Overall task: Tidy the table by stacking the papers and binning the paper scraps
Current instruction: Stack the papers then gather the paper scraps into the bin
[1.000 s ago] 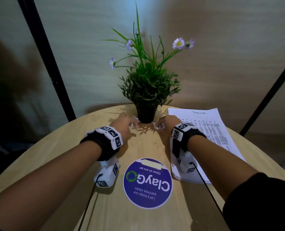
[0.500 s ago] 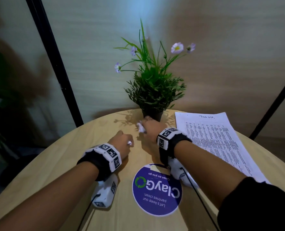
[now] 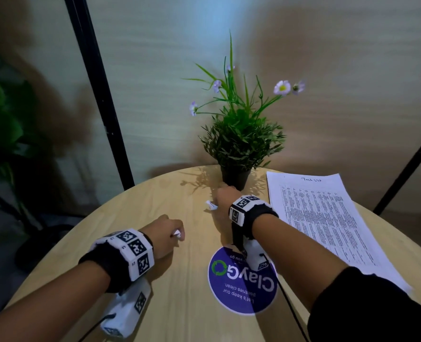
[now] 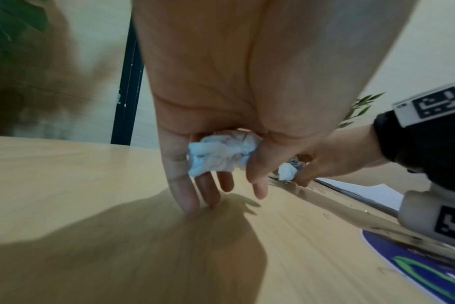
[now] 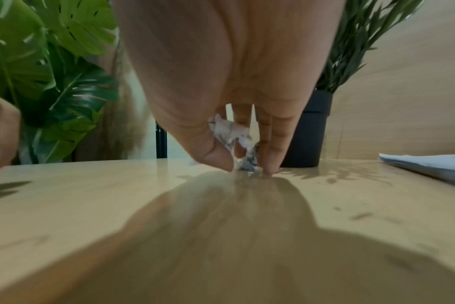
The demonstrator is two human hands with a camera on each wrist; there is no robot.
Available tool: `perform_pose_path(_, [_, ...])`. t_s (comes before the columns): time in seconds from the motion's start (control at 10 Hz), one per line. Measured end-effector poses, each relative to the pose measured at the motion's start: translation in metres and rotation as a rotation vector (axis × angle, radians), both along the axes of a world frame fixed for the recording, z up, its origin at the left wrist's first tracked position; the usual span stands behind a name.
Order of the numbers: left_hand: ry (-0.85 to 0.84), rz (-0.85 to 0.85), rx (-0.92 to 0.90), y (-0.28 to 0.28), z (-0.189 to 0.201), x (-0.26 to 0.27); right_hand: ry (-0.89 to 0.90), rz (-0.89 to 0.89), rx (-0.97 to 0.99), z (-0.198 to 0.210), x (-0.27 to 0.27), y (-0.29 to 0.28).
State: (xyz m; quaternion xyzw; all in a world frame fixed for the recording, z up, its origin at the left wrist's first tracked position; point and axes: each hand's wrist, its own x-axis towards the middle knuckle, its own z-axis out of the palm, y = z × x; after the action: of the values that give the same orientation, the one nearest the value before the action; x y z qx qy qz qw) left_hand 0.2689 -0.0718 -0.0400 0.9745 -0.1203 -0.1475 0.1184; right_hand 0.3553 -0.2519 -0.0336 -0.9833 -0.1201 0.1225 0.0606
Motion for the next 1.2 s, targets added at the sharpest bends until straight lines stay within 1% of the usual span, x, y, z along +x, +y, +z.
perform_pose_path(0.1, [0.044,0.006,-0.006,0.002,0.008,-0.013,-0.055,0.003,0.033,0.002,-0.022,-0.011])
perform_pose_path(0.2, [0.105,-0.007,-0.009,0.005,0.021,-0.028,-0.073,0.04,0.043,0.007,-0.045,-0.024])
perform_pose_path(0.3, [0.134,-0.055,0.067,0.008,0.04,-0.044,-0.054,0.009,0.043,0.018,-0.058,-0.032])
perform_pose_path(0.4, [0.134,-0.035,0.097,0.015,0.055,-0.057,-0.134,-0.017,0.096,0.021,-0.047,-0.032])
perform_pose_path(0.5, [0.129,-0.007,0.1,0.023,0.06,-0.075,-0.147,0.015,0.113,0.018,-0.032,-0.023])
perform_pose_path(0.7, [0.329,-0.002,0.148,0.052,0.051,-0.118,0.007,-0.038,0.084,0.015,-0.018,-0.01])
perform_pose_path(0.8, [0.418,-0.021,0.084,0.066,0.042,-0.129,0.05,-0.079,0.073,0.011,-0.021,-0.01])
perform_pose_path(0.9, [0.424,0.036,-0.071,0.08,0.021,-0.137,0.325,-0.059,-0.021,0.018,-0.012,-0.007])
perform_pose_path(1.0, [0.472,0.012,-0.123,0.074,0.026,-0.144,0.477,0.168,0.148,-0.022,-0.01,-0.038])
perform_pose_path(1.1, [0.467,-0.071,-0.05,0.065,0.041,-0.161,0.292,0.051,0.004,0.016,-0.054,-0.022])
perform_pose_path(1.2, [0.425,-0.064,0.119,0.057,0.05,-0.174,0.118,0.098,0.011,0.026,-0.1,-0.031])
